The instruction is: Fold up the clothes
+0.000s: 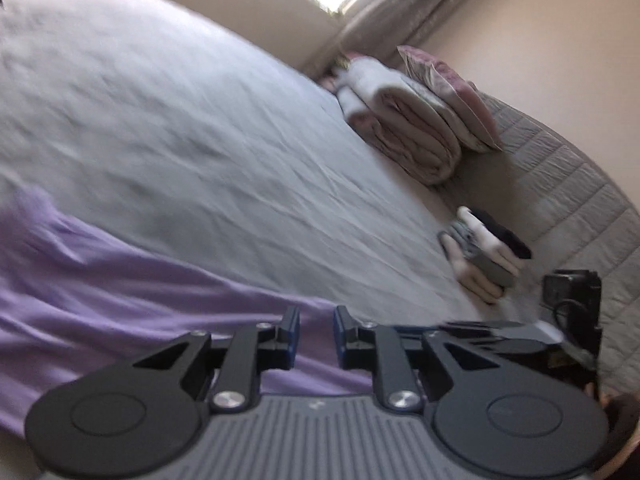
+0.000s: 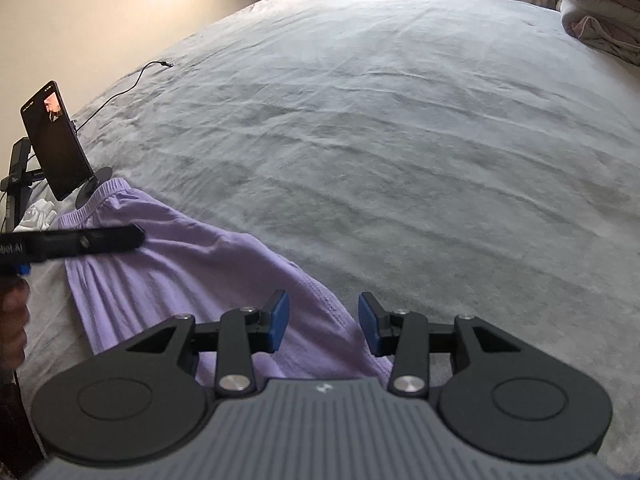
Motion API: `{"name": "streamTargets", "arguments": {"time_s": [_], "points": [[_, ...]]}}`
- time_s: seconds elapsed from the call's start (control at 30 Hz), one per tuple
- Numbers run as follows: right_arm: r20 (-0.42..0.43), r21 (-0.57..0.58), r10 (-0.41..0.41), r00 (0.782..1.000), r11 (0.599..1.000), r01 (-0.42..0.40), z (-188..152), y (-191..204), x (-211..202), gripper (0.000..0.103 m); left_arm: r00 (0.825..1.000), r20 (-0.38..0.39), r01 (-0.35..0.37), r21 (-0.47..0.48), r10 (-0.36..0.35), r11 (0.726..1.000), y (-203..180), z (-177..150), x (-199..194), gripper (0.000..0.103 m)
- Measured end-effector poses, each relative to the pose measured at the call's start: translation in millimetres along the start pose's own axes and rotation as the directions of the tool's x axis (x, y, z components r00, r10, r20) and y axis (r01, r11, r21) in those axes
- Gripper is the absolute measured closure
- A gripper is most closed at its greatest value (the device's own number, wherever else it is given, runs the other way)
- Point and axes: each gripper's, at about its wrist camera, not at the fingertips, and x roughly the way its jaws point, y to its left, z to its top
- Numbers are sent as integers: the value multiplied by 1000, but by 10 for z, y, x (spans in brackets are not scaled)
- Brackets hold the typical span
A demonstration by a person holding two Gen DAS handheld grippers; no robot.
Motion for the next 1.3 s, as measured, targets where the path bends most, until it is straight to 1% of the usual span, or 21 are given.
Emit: {"name": "streamTargets", "arguments": {"time_s": [0.07, 0.1, 0.13, 0.17, 0.2, 0.27, 0.3, 0.37, 0.5, 0.63, 0.73, 0.8, 0.83, 0.87, 0.9, 0.93, 0.97, 1.0, 1.13, 1.2, 1.3], "points": [[3, -3, 13, 1000, 1000, -13, -2, -19, 27, 60, 999, -28, 30, -40, -31, 999, -15, -22, 148, 86], [3, -4, 18, 1000, 1000, -18, -6, -27, 40, 64, 998, -39, 37, -57, -40, 998, -17, -29, 215, 86], [0, -14, 27, 1000, 1000, -27, -14, -27, 47, 69, 998, -49, 36, -71, -40, 997, -18, -37, 267, 86], [-4, -27, 37, 999, 999, -37, -22, -23, 53, 82, 998, -59, 33, -84, -38, 996, -20, -45, 314, 86], [-8, -40, 47, 999, 998, -47, -31, -20, 60, 90, 997, -68, 23, -94, -30, 995, -25, -59, 353, 86], [1, -82, 51, 999, 995, -51, -54, 15, 27, 93, 996, -86, 19, -112, -28, 994, -31, -80, 423, 86], [8, -100, 58, 998, 993, -57, -66, 32, -3, 97, 995, -95, 18, -121, -29, 992, -33, -89, 458, 84], [18, -121, 75, 997, 990, -73, -86, 53, -59, 97, 993, -111, 20, -139, -35, 990, -31, -92, 504, 77], [9, -178, 118, 993, 977, -114, -129, 137, -116, 97, 990, -126, 36, -172, -58, 984, -15, -88, 565, 70], [-40, -201, 155, 987, 966, -160, -173, 193, -51, 97, 991, -125, 29, -193, -53, 981, 21, -76, 574, 69], [-70, -175, 174, 982, 967, -183, -185, 163, 27, 96, 992, -121, 6, -177, -28, 984, 39, -55, 530, 69], [-73, -126, 212, 975, 967, -220, -167, 93, 33, 88, 993, -118, -16, -164, -4, 986, 60, -43, 502, 73], [-72, -89, 232, 970, 967, -238, -151, 44, 40, 87, 993, -117, -29, -158, 10, 987, 76, -41, 490, 76], [-69, -51, 250, 966, 966, -253, -133, -6, 51, 84, 993, -119, -38, -159, 19, 987, 102, -42, 484, 80], [-65, -11, 269, 961, 963, -270, -118, -56, 64, 75, 992, -123, -46, -159, 27, 986, 129, -45, 480, 85], [-59, 36, 296, 953, 955, -294, -105, -104, 83, 69, 991, -127, -56, -154, 37, 986, 152, -49, 476, 88], [-51, 86, 324, 945, 944, -319, -93, -151, 104, 60, 990, -130, -66, -145, 48, 987, 166, -54, 472, 94], [-41, 135, 351, 935, 930, -343, -81, -199, 124, 59, 989, -134, -77, -135, 58, 988, 175, -59, 470, 97], [-12, 294, 429, 903, 865, -407, -29, -310, 279, 59, 988, -144, -76, -110, 60, 991, 208, -62, 448, 98], [2, 352, 463, 886, 829, -434, -5, -327, 363, 59, 987, -148, -72, -108, 55, 992, 230, -65, 443, 99], [33, 421, 495, 868, 781, -461, 20, -365, 453, 59, 987, -151, -65, -114, 47, 991, 261, -68, 443, 99]]}}
